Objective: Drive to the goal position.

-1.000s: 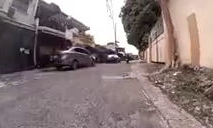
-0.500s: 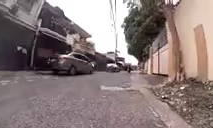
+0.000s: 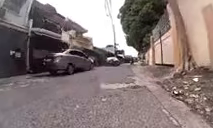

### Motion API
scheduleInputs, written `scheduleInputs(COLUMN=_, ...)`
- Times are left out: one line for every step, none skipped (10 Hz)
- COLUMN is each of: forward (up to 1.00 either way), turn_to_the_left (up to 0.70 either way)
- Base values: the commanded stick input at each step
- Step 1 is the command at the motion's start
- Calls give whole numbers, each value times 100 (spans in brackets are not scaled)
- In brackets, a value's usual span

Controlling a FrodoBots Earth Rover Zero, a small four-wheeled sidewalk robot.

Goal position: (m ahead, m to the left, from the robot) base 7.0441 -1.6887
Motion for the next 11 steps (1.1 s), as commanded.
scheduleInputs(forward=70, turn_to_the_left=1)
scheduleInputs(forward=70, turn_to_the_left=1)
scheduleInputs(forward=70, turn_to_the_left=1)
scheduleInputs(forward=70, turn_to_the_left=1)
scheduleInputs(forward=70, turn_to_the_left=1)
scheduleInputs(forward=70, turn_to_the_left=1)
scheduleInputs(forward=70, turn_to_the_left=1)
scheduleInputs(forward=70, turn_to_the_left=1)
scheduleInputs(forward=70, turn_to_the_left=1)
scheduleInputs(forward=70, turn_to_the_left=1)
scheduleInputs(forward=70, turn_to_the_left=1)
